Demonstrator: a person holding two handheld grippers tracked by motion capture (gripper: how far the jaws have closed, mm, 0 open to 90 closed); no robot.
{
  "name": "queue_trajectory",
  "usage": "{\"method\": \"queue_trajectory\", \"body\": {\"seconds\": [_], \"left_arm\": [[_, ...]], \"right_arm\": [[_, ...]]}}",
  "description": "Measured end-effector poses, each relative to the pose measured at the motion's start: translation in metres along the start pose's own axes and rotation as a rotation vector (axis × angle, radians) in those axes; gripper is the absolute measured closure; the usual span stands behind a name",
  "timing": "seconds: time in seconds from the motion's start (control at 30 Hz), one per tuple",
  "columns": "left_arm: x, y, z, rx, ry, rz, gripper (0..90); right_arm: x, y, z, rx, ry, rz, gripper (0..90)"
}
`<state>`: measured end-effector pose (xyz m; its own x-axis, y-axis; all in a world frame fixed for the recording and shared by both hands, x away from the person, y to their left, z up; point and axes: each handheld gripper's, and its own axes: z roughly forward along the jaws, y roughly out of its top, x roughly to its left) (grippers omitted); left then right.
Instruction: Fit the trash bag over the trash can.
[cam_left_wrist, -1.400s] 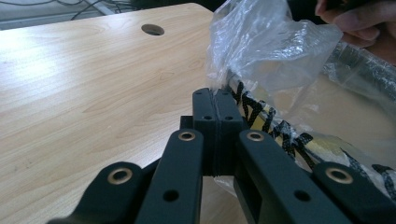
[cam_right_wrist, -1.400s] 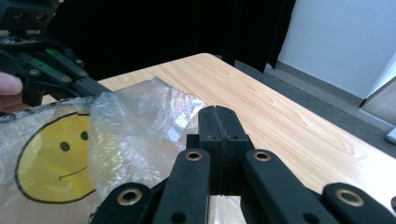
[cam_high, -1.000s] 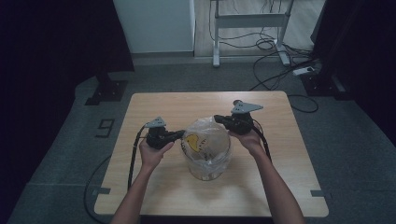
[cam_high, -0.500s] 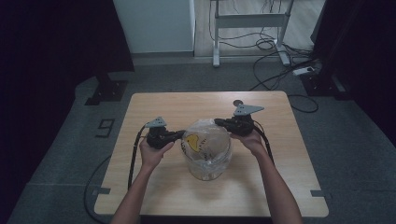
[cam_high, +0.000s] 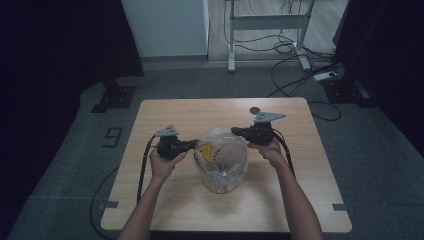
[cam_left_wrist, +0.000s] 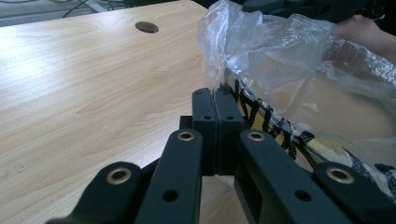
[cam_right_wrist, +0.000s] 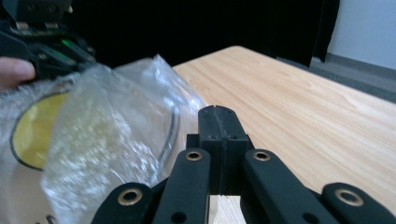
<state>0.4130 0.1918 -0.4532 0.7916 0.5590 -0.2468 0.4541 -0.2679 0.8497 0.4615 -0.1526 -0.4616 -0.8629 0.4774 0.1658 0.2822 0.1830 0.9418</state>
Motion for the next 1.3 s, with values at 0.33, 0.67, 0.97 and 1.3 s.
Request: {"method": "queue_trajectory", "body": {"seconds": [0.33,0.67,0.97,1.3], "left_arm": [[0.002,-0.001,-0.001,0.003,0.009,-0.003,89.6],[0.003,-0.001,0.001,0.008,0.010,-0.005,89.5],[0.001,0.000,0.003,0.009,0.010,-0.003,89.4],[0.000,0.000,0.002,0.011,0.013,0.002,89.5]], "right_arm": [[-0.005,-0.018,0.004,0.061,-0.034,-0.001,89.8],[0.006,-0.003,-0.020,-0.019,-0.094,-0.033,85.1],[0.007,0.018,-0.023,-0.071,-0.041,0.001,57.4],[0.012,0.031,-0.006,-0.011,0.050,-0.018,49.0]]}}
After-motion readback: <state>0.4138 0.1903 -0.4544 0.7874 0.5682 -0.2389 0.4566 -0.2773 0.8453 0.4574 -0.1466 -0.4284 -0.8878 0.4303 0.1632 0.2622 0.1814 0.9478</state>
